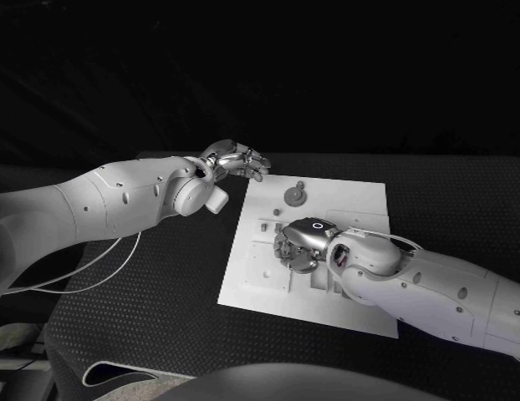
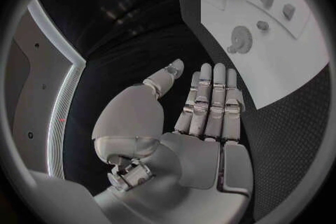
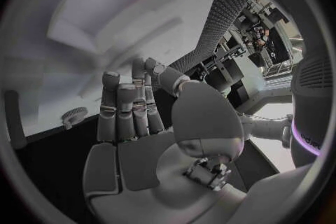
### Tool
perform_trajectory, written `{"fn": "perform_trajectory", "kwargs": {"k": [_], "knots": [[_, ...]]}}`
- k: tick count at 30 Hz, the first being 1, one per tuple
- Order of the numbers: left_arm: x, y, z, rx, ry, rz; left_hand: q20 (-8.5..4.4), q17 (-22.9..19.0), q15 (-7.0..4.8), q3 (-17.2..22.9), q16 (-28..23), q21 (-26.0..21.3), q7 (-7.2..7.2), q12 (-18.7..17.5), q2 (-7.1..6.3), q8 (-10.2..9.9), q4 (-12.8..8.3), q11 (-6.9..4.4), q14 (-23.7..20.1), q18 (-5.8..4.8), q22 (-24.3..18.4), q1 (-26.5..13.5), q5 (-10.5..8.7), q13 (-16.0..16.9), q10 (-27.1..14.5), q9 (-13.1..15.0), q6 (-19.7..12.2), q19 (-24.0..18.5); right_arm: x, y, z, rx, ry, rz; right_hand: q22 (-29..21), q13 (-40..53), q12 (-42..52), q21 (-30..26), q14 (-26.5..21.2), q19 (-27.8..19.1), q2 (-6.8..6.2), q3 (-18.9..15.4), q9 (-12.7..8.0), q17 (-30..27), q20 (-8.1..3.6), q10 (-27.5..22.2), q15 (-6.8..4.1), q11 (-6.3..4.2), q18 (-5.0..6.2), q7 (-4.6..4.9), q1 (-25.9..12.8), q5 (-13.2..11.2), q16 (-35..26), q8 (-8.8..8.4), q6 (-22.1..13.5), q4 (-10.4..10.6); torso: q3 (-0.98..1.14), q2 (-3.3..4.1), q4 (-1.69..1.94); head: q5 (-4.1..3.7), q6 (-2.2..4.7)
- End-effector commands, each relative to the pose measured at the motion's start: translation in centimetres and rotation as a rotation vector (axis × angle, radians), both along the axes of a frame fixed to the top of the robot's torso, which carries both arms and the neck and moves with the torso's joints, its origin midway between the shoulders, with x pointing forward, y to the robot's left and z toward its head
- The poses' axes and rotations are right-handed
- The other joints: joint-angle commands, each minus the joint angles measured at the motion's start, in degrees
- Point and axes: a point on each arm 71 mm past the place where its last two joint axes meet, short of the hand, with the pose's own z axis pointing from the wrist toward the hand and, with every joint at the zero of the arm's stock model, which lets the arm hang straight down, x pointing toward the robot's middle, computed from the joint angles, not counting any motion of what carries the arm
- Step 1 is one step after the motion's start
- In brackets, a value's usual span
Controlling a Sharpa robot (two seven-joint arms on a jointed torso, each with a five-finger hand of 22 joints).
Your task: Assemble the parts on the task board
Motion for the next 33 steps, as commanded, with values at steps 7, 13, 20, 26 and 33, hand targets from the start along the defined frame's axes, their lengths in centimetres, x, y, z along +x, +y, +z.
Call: {"fn": "perform_trajectory", "kwargs": {"k": [7,13,20,26,33], "knots": [[0.0,0.0,0.1,-0.009,-0.001,-0.004,0.23,0.12,0.04,-0.12,-0.33,-0.2,-0.14,-0.32,0.02,0.02,0.05,0.05,0.48,-0.85,-0.11,-0.58,-0.07,-0.07,-0.23,-0.09,-0.28,0.17,0.3,-1.4,-0.6,0.001,0.021,-0.04,0.84,-2.04,-4.47,-0.58,-1.62,-1.15,-5.23,-1.9,-1.92,0.51,0.83,-6.47,2.86,3.07,0.5,2.33,-3.28,0.31,-0.37,-4.36,-6.13,0.5,-0.05,0.02,0.03,-0.2,0.15],[0.0,0.2,0.1,-0.008,-0.002,-0.001,0.23,0.15,0.04,-0.14,-0.36,-0.2,-0.14,-0.34,-0.02,0.02,0.06,0.07,0.48,-0.85,-0.14,-0.59,-0.07,-0.08,-0.26,-0.09,-0.29,0.16,0.2,-2.1,-0.2,0.017,0.007,-0.054,1.01,-3.54,-6.7,-0.86,-2.84,-2.0,-6.81,-3.29,-2.79,0.83,1.19,-9.74,4.5,4.74,0.5,1.5,-3.87,0.32,-0.15,-5.47,-8.1,0.48,-0.04,0.0,0.0,-0.38,0.27],[0.0,0.5,0.1,-0.006,-0.002,0.006,0.23,0.2,0.04,-0.14,-0.4,-0.19,-0.14,-0.34,-0.03,0.02,0.06,0.07,0.48,-0.85,-0.16,-0.59,-0.07,-0.08,-0.27,-0.1,-0.3,0.16,0.5,-3.1,1.5,0.039,-0.037,-0.061,1.03,-3.77,-6.85,-0.88,-3.03,-2.1,-7.18,-3.38,-2.92,0.9,1.25,-9.89,4.64,4.88,0.5,1.53,-3.69,0.35,-0.03,-5.49,-8.16,0.5,0.04,-0.02,-0.05,-0.81,0.65],[0.0,0.7,0.1,-0.005,-0.001,0.008,0.24,0.24,0.04,-0.14,-0.43,-0.19,-0.14,-0.35,-0.04,0.03,0.07,0.07,0.49,-0.85,-0.18,-0.58,-0.07,-0.09,-0.28,-0.09,-0.28,0.17,1.0,-4.1,4.7,0.111,-0.095,-0.075,1.08,-3.81,-6.41,-0.68,-2.94,-1.86,-7.16,-3.19,-3.03,1.0,1.21,-9.05,4.44,4.66,0.5,1.96,-2.98,0.37,0.29,-5.28,-7.83,0.55,0.06,-0.02,-0.09,-1.48,1.31],[-0.1,0.8,0.1,-0.006,-0.003,0.008,0.23,0.28,0.04,-0.13,-0.46,-0.18,-0.16,-0.34,-0.02,0.06,0.08,0.07,0.51,-0.85,-0.21,-0.57,-0.07,-0.08,-0.27,-0.09,-0.25,0.17,2.3,-6.9,8.7,0.077,-0.147,-0.118,1.12,-3.64,-5.34,-0.2,-2.06,-1.21,-6.55,-2.94,-3.09,0.98,0.86,-7.09,3.61,3.8,0.5,2.9,-1.48,0.34,0.7,-4.67,-6.73,0.36,0.05,-0.02,-0.2,-2.67,2.56]]}}
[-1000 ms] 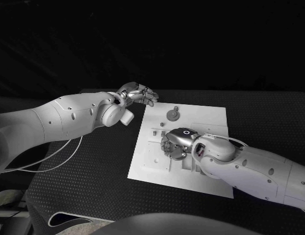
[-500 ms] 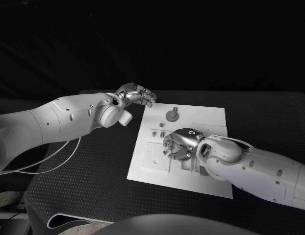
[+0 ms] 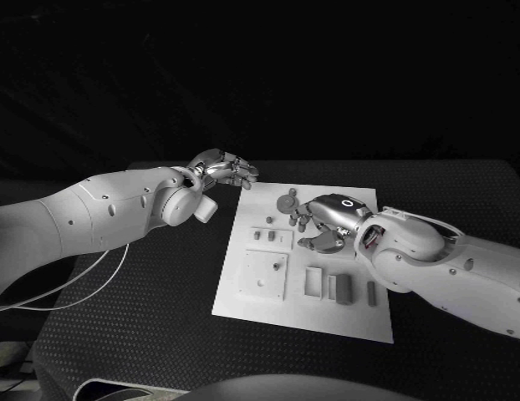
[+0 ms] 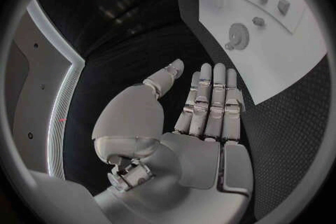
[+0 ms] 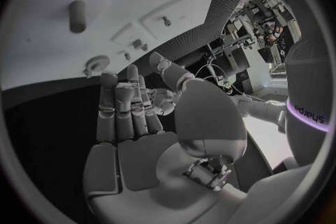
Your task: Assemble the parts on the task board
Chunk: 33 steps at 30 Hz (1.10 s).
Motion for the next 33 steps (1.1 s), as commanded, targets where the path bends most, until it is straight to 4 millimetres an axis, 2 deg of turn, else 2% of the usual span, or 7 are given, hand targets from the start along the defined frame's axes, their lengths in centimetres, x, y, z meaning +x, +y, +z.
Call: {"fn": "perform_trajectory", "kwargs": {"k": [1,5,8,12,14,23,33], "knots": [[0.0,-0.1,0.1,-0.012,-0.005,-0.007,0.23,0.07,0.04,-0.13,-0.23,-0.18,-0.16,-0.34,-0.02,0.06,0.08,0.07,0.52,-0.85,-0.06,-0.57,-0.06,-0.08,-0.27,-0.09,-0.25,0.17,0.6,-1.4,1.1,-0.061,-0.001,-0.035,1.12,0.01,0.29,0.2,0.23,0.22,-0.32,0.02,-0.07,-0.03,-0.03,0.46,-0.01,-0.14,1.13,0.77,0.49,0.32,0.16,0.24,1.09,-0.11,-0.02,0.0,-0.03,-0.85,0.84],[0.0,0.0,0.1,-0.012,-0.005,-0.006,0.23,0.1,0.04,-0.13,-0.25,-0.18,-0.18,-0.33,-0.01,0.07,0.09,0.07,0.53,-0.85,-0.07,-0.56,-0.07,-0.08,-0.26,-0.08,-0.23,0.18,1.4,-3.6,1.5,-0.155,0.023,-0.078,1.07,-0.32,-0.05,-0.03,-0.25,-0.3,-1.6,-0.3,-0.33,-0.18,0.28,-0.04,0.19,0.06,1.13,0.4,-0.53,0.35,-0.17,0.07,0.81,0.37,-0.06,-0.01,-0.01,-1.45,1.25],[0.0,0.1,0.1,-0.011,-0.005,-0.005,0.23,0.11,0.04,-0.12,-0.26,-0.18,-0.18,-0.33,-0.01,0.08,0.09,0.07,0.53,-0.85,-0.08,-0.56,-0.07,-0.08,-0.25,-0.08,-0.22,0.18,1.7,-4.4,1.4,-0.179,0.025,-0.092,1.01,-0.8,-0.72,-0.24,-0.74,-0.62,-2.71,-0.16,-0.68,-0.24,0.5,-1.16,0.69,0.59,1.13,-0.42,-1.32,0.38,-0.33,-0.35,-0.06,1.07,-0.05,0.01,0.05,-1.66,1.48],[0.0,0.1,0.1,-0.011,-0.005,-0.005,0.23,0.13,0.03,-0.13,-0.27,-0.17,-0.18,-0.33,0.0,0.09,0.09,0.06,0.54,-0.85,-0.09,-0.56,-0.07,-0.07,-0.24,-0.08,-0.21,0.18,1.8,-4.9,1.0,-0.206,0.048,-0.092,0.99,-1.29,-1.29,-0.5,-1.39,-1.11,-3.95,0.15,-0.88,-0.26,0.74,-2.26,1.19,1.1,1.13,-0.84,-1.82,0.35,-0.42,-0.4,-0.39,2.0,0.04,0.0,0.12,-1.73,1.49],[0.0,0.1,0.1,-0.011,-0.005,-0.005,0.23,0.15,0.03,-0.13,-0.28,-0.17,-0.18,-0.33,0.0,0.09,0.09,0.06,0.54,-0.85,-0.1,-0.56,-0.07,-0.07,-0.25,-0.08,-0.21,0.19,1.8,-5.0,0.6,-0.228,0.058,-0.093,1.0,-1.5,-1.52,-0.6,-1.66,-1.35,-4.35,0.22,-0.98,-0.27,0.85,-2.74,1.38,1.28,1.13,-1.03,-2.03,0.34,-0.44,-0.46,-0.64,2.4,0.0,0.0,0.12,-1.7,1.41],[0.0,0.1,0.0,-0.011,-0.003,-0.006,0.23,0.2,0.03,-0.13,-0.33,-0.17,-0.19,-0.33,0.0,0.1,0.09,0.06,0.56,-0.85,-0.12,-0.55,-0.07,-0.08,-0.25,-0.08,-0.21,0.19,1.4,-5.3,-1.8,-0.287,0.105,-0.089,1.03,-1.81,-1.72,-0.77,-2.15,-1.8,-4.7,0.42,-1.23,-0.29,1.03,-3.33,1.5,1.4,1.13,-1.29,-2.01,0.33,-0.44,-0.68,-1.4,2.94,-0.06,0.03,0.23,-1.95,1.29],[0.0,0.3,-0.1,-0.011,-0.001,-0.005,0.23,0.27,0.03,-0.14,-0.38,-0.16,-0.19,-0.33,0.01,0.1,0.11,0.07,0.57,-0.85,-0.15,-0.55,-0.07,-0.07,-0.26,-0.08,-0.21,0.2,1.5,-5.2,-2.3,-0.292,0.097,-0.087,1.07,-1.82,-1.46,-0.71,-2.19,-1.85,-4.16,0.55,-1.18,-0.29,1.05,-3.05,1.37,1.26,1.13,-0.97,-1.73,0.32,-0.32,-0.36,-1.06,3.1,-0.09,0.06,0.17,-1.96,1.01]]}}
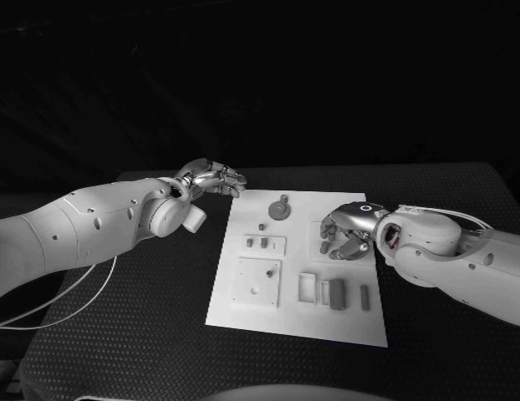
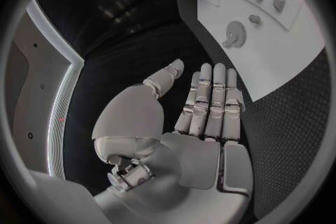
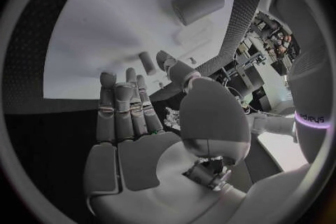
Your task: Assemble the parts on the task board
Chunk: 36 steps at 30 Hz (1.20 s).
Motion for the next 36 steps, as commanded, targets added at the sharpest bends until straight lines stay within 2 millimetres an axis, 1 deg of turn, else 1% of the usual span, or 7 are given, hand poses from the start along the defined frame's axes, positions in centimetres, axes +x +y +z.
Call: {"fn": "perform_trajectory", "kwargs": {"k": [1,6,16,20,25,26,36], "knots": [[0.0,-0.2,0.1,-0.013,-0.003,-0.012,0.23,0.1,-0.13,-0.14,-0.37,-0.16,-0.19,-0.33,0.01,0.1,0.1,0.07,0.41,-0.85,-0.06,-0.55,-0.07,-0.07,-0.26,-0.08,-0.2,0.2,-0.1,0.4,-0.2,-0.014,-0.008,0.017,1.09,-0.06,0.23,-0.18,-0.31,-0.3,0.3,0.11,0.05,-0.05,-0.03,0.13,0.01,-0.12,1.12,0.6,0.36,0.31,-0.02,0.34,0.39,0.34,0.02,0.04,-0.03,-0.04,-0.18],[0.0,-0.3,0.1,-0.014,-0.003,-0.014,0.23,0.13,-0.13,-0.14,-0.39,-0.16,-0.19,-0.33,0.02,0.11,0.11,0.07,0.42,-0.85,-0.07,-0.56,-0.07,-0.07,-0.26,-0.08,-0.2,0.2,-0.2,1.2,-0.2,0.016,-0.025,0.038,1.12,0.37,1.75,0.44,0.83,0.57,2.86,-0.19,0.32,-0.14,-0.44,2.52,-0.82,-0.96,1.12,1.14,1.17,0.29,0.44,1.46,1.98,-0.71,0.01,0.01,0.05,0.07,-0.27],[0.0,-0.2,0.1,-0.013,-0.001,-0.014,0.24,0.19,-0.13,-0.16,-0.44,-0.16,-0.18,-0.33,0.03,0.1,0.14,0.07,0.42,-0.85,-0.1,-0.59,-0.07,-0.07,-0.27,-0.09,-0.22,0.2,-0.1,1.4,-0.5,0.011,-0.024,0.039,1.02,0.72,2.69,0.67,1.74,1.19,5.07,-0.42,0.39,-0.4,-0.77,4.11,-1.52,-1.71,1.12,1.21,1.19,0.34,0.4,2.07,3.0,-1.95,0.0,0.02,-0.01,0.26,-0.47],[0.0,-0.2,0.0,-0.013,0.0,-0.014,0.24,0.21,-0.12,-0.17,-0.46,-0.16,-0.18,-0.33,0.04,0.1,0.15,0.08,0.43,-0.85,-0.11,-0.6,-0.07,-0.08,-0.27,-0.09,-0.24,0.2,-0.2,1.4,-0.6,0.001,-0.034,0.043,1.04,1.17,3.49,0.72,2.04,1.28,7.21,-0.33,0.6,-0.47,-0.9,5.4,-2.03,-2.23,1.12,1.14,1.52,0.35,0.37,2.74,4.27,-2.78,-0.01,0.02,-0.02,0.3,-0.54],[0.0,-0.2,0.0,-0.013,0.0,-0.014,0.24,0.23,-0.12,-0.17,-0.48,-0.16,-0.18,-0.34,0.05,0.09,0.16,0.08,0.43,-0.85,-0.12,-0.61,-0.07,-0.08,-0.28,-0.09,-0.24,0.2,-0.1,1.4,-0.6,-0.02,-0.058,0.045,1.1,1.75,4.25,0.83,2.26,1.3,8.59,-0.14,0.89,-0.49,-1.09,6.51,-2.54,-2.76,1.12,0.74,2.94,0.35,0.36,3.39,5.51,-2.99,-0.01,0.02,-0.02,0.3,-0.54],[0.0,-0.2,0.0,-0.013,0.0,-0.014,0.24,0.24,-0.12,-0.17,-0.48,-0.16,-0.18,-0.34,0.05,0.09,0.16,0.08,0.43,-0.85,-0.13,-0.61,-0.07,-0.08,-0.28,-0.09,-0.24,0.2,-0.1,1.3,-0.6,-0.025,-0.06,0.044,1.12,2.1,4.75,0.89,2.38,1.29,9.48,0.19,1.11,-0.48,-1.24,7.29,-2.9,-3.15,1.12,0.38,4.15,0.36,0.39,3.82,6.3,-3.12,0.01,0.02,-0.03,0.3,-0.57],[0.0,-0.2,0.1,-0.013,0.0,-0.013,0.24,0.29,-0.12,-0.17,-0.53,-0.16,-0.18,-0.34,0.07,0.09,0.17,0.08,0.44,-0.85,-0.15,-0.6,-0.07,-0.08,-0.29,-0.1,-0.25,0.19,-0.1,1.4,-0.6,-0.027,-0.085,0.045,1.09,3.71,6.31,1.36,3.16,1.8,11.54,-0.17,1.93,-0.45,-1.45,9.47,-4.05,-4.34,1.12,-0.55,5.77,0.37,0.41,4.97,8.75,-3.12,0.03,0.02,-0.07,0.23,-0.74]]}}
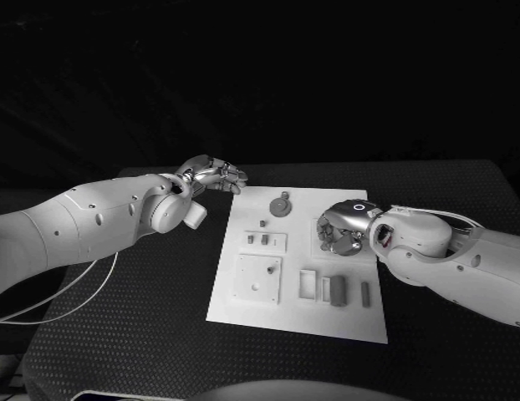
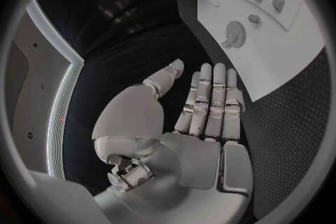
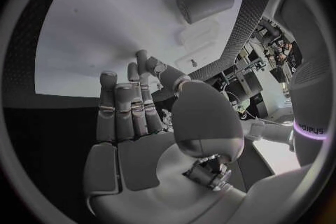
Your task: Assemble the parts on the task board
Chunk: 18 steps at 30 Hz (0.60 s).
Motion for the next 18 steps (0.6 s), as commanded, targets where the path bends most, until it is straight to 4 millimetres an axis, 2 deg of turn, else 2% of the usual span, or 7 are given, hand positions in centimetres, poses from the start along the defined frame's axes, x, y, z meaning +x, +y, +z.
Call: {"fn": "perform_trajectory", "kwargs": {"k": [1,12,18], "knots": [[0.0,-0.2,0.1,-0.013,-0.002,-0.013,0.24,0.07,-0.16,-0.17,-0.31,-0.16,-0.18,-0.34,0.07,0.09,0.17,0.08,0.4,-0.85,-0.06,-0.6,-0.07,-0.08,-0.29,-0.1,-0.25,0.19,0.0,0.1,0.0,-0.006,-0.038,0.005,1.09,1.05,0.48,0.33,0.15,0.36,1.39,-0.18,0.49,-0.05,-0.17,0.78,-0.57,-0.32,1.15,-0.09,0.89,0.26,0.22,0.42,0.73,-0.07,0.02,0.0,-0.04,-0.05,-0.06],[0.0,-0.2,0.1,-0.012,-0.003,-0.011,0.24,0.14,-0.16,-0.17,-0.36,-0.16,-0.18,-0.34,0.09,0.1,0.18,0.08,0.41,-0.85,-0.09,-0.6,-0.07,-0.08,-0.3,-0.1,-0.25,0.2,-0.7,0.2,0.6,0.027,-0.066,0.008,1.04,2.16,1.29,0.73,1.11,1.3,1.46,0.17,1.15,0.03,-0.7,1.95,-1.26,-1.0,1.15,-0.67,1.18,0.3,0.33,0.96,1.93,-0.08,-0.01,-0.03,0.02,-0.08,0.07],[0.1,-0.2,0.1,-0.011,-0.003,-0.01,0.24,0.18,-0.16,-0.18,-0.4,-0.16,-0.18,-0.34,0.09,0.1,0.18,0.08,0.42,-0.85,-0.11,-0.6,-0.07,-0.08,-0.3,-0.1,-0.25,0.19,-0.9,1.0,2.5,0.074,-0.104,0.026,1.02,2.4,1.4,0.78,1.28,1.48,1.29,0.35,1.32,0.03,-0.81,2.1,-1.38,-1.11,1.15,-0.77,1.28,0.31,0.3,1.04,2.13,-0.08,-0.01,0.01,-0.02,0.07,0.15]]}}
